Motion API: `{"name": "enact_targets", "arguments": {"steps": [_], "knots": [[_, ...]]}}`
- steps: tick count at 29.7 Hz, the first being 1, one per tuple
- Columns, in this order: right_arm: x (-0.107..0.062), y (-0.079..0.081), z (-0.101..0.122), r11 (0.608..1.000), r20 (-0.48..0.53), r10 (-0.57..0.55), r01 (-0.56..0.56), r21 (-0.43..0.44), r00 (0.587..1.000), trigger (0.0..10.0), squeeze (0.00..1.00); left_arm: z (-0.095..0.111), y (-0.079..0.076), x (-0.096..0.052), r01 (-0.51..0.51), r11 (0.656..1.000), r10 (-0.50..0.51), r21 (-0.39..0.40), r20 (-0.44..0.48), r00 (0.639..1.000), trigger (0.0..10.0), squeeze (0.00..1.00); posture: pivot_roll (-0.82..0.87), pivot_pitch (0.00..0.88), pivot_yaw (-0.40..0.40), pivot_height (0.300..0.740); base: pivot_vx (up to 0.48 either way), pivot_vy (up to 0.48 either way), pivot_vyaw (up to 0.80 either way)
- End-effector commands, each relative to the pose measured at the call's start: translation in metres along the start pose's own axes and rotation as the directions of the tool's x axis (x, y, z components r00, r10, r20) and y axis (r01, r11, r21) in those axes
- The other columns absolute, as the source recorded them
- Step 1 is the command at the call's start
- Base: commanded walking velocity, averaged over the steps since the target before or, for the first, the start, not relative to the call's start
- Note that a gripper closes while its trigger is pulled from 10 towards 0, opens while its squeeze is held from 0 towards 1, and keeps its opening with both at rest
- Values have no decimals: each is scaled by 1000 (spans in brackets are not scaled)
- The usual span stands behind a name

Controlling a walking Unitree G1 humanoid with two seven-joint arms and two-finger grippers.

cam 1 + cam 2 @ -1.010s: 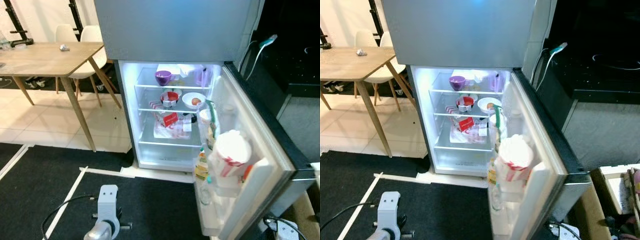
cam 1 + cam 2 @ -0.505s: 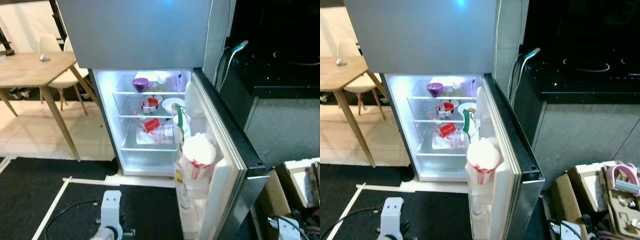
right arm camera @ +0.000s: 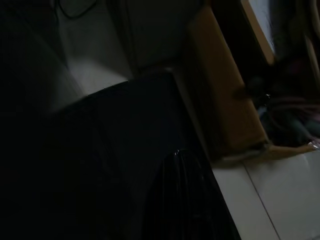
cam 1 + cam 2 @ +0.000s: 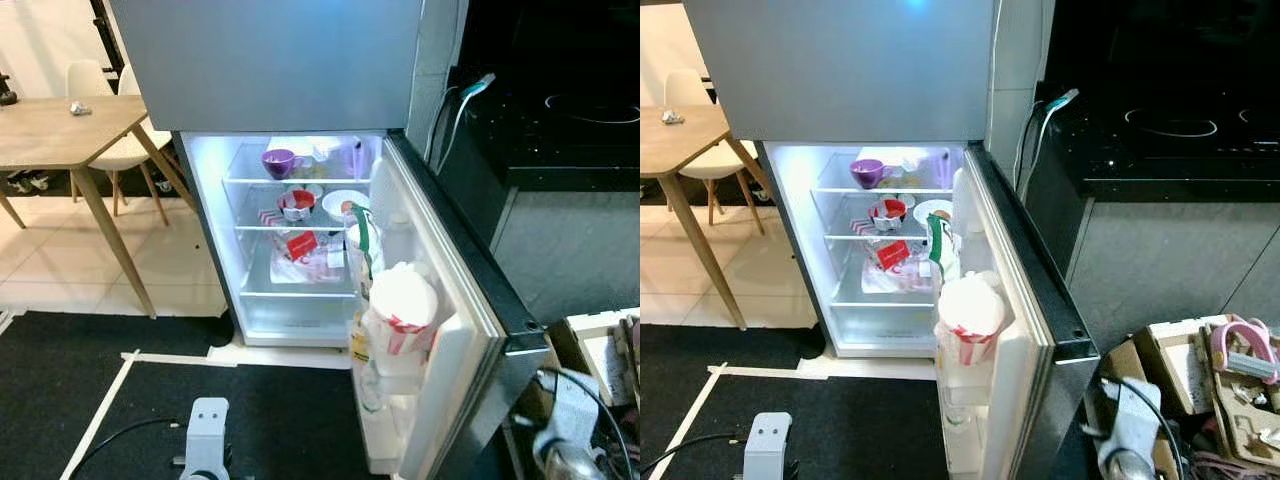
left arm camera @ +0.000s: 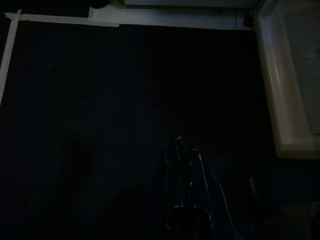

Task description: Restocking fridge

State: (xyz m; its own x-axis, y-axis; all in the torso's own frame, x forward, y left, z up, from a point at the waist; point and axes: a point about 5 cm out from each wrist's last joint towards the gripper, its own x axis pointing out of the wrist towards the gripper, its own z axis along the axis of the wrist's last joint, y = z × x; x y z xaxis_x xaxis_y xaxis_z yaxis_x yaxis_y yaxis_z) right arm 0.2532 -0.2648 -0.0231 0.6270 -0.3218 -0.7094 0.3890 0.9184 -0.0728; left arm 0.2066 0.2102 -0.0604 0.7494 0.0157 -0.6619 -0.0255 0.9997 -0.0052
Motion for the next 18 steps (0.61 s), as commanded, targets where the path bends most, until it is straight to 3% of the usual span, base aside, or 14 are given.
{"name": "enact_targets", "arguments": {"steps": [1, 3, 5, 8, 9, 10, 11, 12, 13, 14, 15, 16, 17, 18], "knots": [[0, 14, -2, 998, -46, 29, -32, -61, 998, 10000, 0, -5, 8, -3, -14, 1000, 14, 15, -15, 1000, 10000, 0, -78, 36, 8, 740, 0, 0, 0], [0, 20, -1, 996, -59, 46, -50, -80, 997, 10000, 0, -7, 9, -4, -14, 1000, 14, 16, -19, 1000, 10000, 0, -78, 36, 8, 740, 0, 0, 0], [-3, 47, -8, 975, -140, 186, -201, -98, 973, 10000, 0, -14, 11, -7, -16, 1000, 17, 25, -38, 999, 10000, 0, -77, 41, 4, 740, 0, 0, 0], [-15, 91, -22, 858, -276, 435, -488, -160, 857, 10000, 0, -28, 16, -14, -19, 999, 22, 44, -75, 997, 10000, 0, -78, 44, 3, 740, 0, 0, 0], [-21, 109, -24, 793, -316, 517, -584, -174, 796, 10000, 0, -34, 18, -17, -23, 998, 28, 51, -93, 995, 10000, 0, -78, 48, 2, 740, 0, 0, 0], [-21, 109, -24, 793, -316, 517, -584, -174, 796, 10000, 0, -34, 18, -17, -23, 998, 28, 51, -93, 995, 10000, 0, -78, 48, 2, 740, 0, 0, 0], [-27, 122, -24, 739, -342, 572, -649, -179, 746, 10000, 0, -38, 20, -19, -27, 998, 33, 57, -106, 994, 10000, 0, -78, 48, 1, 740, 0, 0, 0], [-35, 141, -21, 658, -371, 642, -731, -181, 671, 10000, 0, -43, 23, -22, -33, 998, 39, 57, -117, 992, 10000, 0, -80, 51, 2, 740, 0, 0, 0], [-49, 167, -13, 532, -398, 726, -825, -190, 560, 10000, 0, -48, 25, -25, -38, 998, 45, 56, -127, 991, 10000, 0, -83, 53, 4, 740, 0, 0, 0], [-49, 167, -13, 532, -398, 726, -825, -190, 560, 10000, 0, -48, 25, -25, -38, 998, 45, 56, -127, 991, 10000, 0, -83, 53, 4, 740, 0, 0, 0], [-64, 191, -4, 408, -412, 788, -889, -206, 457, 10000, 0, -52, 27, -28, -40, 998, 47, 55, -132, 990, 10000, 0, -84, 54, 5, 740, 0, 0, 0], [-86, 218, 12, 270, -398, 853, -938, -219, 338, 10000, 0, -56, 28, -30, -42, 998, 49, 53, -138, 989, 10000, 0, -82, 57, 5, 740, 0, 0, 0], [-131, 258, 49, 101, -271, 951, -977, -187, 151, 10000, 0, -58, 28, -32, -46, 998, 53, 49, -143, 988, 10000, 0, -77, 60, 2, 740, 0, 0, 0], [-167, 277, 72, -30, -188, 982, -985, -170, 3, 10000, 0, -60, 29, -33, -49, 998, 55, 47, -146, 988, 10000, 0, -74, 60, 0, 740, 0, 0, 0]]}}
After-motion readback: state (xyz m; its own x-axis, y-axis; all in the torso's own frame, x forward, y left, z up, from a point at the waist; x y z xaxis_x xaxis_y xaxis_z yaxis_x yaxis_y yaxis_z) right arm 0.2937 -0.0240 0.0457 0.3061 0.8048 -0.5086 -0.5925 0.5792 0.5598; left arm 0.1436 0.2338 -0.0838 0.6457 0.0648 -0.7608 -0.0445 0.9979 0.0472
